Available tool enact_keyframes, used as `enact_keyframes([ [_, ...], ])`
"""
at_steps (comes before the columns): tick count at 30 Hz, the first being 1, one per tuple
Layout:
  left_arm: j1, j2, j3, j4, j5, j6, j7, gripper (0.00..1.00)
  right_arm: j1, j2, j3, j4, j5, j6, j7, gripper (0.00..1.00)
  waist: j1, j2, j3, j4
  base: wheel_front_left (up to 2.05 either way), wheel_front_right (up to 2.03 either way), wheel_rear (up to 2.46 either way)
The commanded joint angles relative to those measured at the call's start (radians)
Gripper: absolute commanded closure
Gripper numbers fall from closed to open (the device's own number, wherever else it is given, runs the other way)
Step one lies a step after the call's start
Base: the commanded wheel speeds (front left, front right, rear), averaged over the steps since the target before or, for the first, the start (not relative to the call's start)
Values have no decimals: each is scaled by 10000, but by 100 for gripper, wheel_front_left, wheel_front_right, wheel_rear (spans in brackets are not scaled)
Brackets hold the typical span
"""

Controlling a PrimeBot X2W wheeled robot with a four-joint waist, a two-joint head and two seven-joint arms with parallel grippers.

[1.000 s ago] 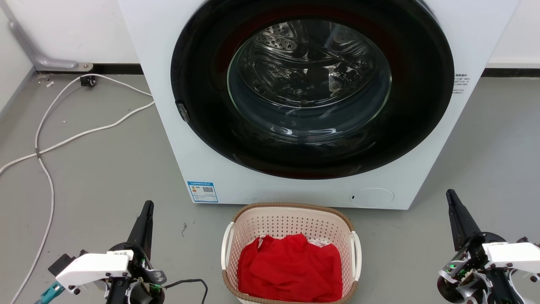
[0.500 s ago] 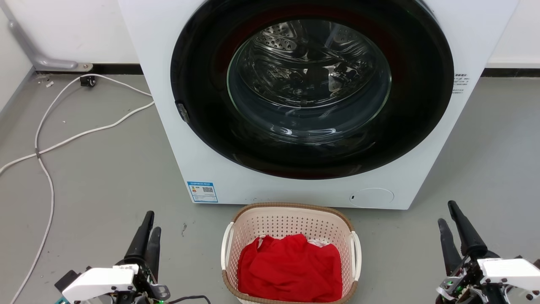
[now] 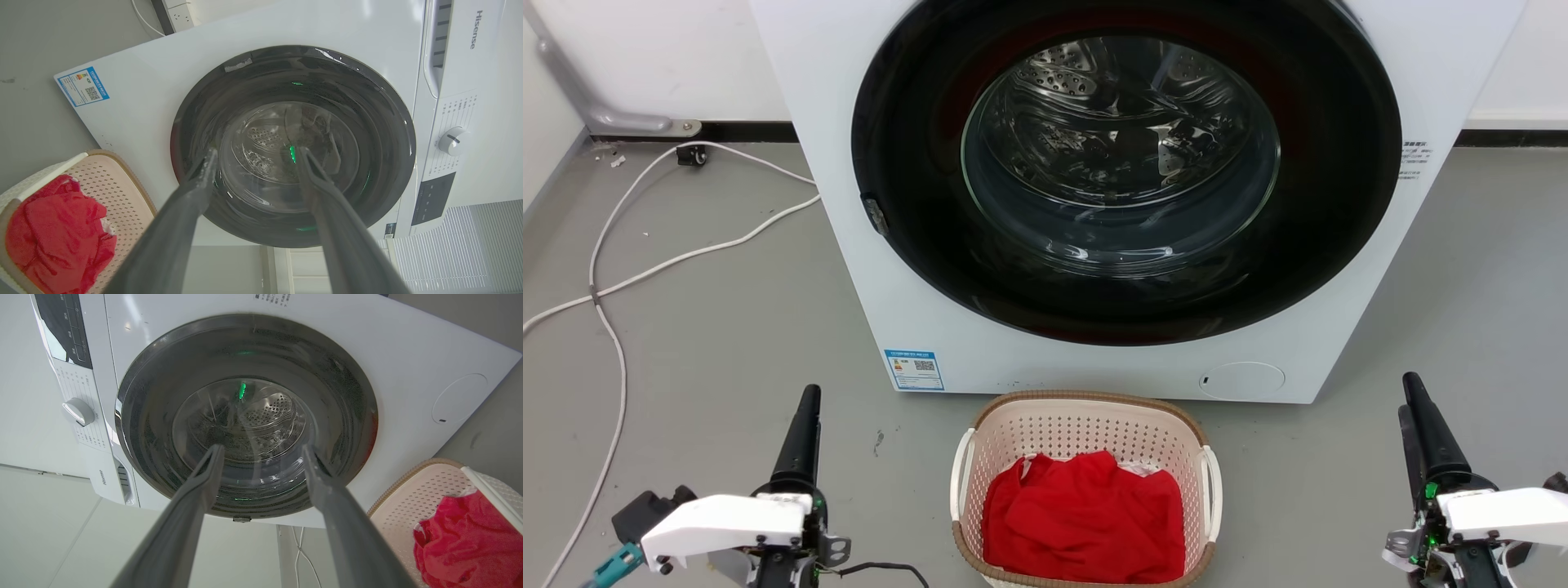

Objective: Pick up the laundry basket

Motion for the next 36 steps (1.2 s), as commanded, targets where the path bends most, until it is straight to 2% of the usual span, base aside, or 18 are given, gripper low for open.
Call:
enact_keyframes([
  [1, -117, 31, -110, -334, 620, 122, -141, 0, -28, -22, 33, -363, -724, 2, -129, 0, 1, 0, 6, -2, 0, 0, 0],
  [7, -55, 33, -443, -593, 2010, 419, -395, 0, 82, -19, 205, -743, -2418, 2, -381, 0, 1, 0, 20, -11, 0, 0, 0],
  [8, 20, 36, -730, -773, 3341, 647, -673, 0, 230, -15, 459, -1097, -3947, 2, -655, 0, 1, 0, 33, -19, 0, 0, 0],
  [15, 126, 37, -933, -931, 4486, 791, -927, 0, 397, -12, 656, -1316, -5367, 2, -912, 0, 1, 0, 37, -31, 0, 0, 0],
  [36, 422, 42, -1278, -1045, 7128, 1066, -1573, 0, 757, -3, 882, -1656, -8362, 2, -1542, 0, 1, 0, 50, -45, 0, 0, 0],
])
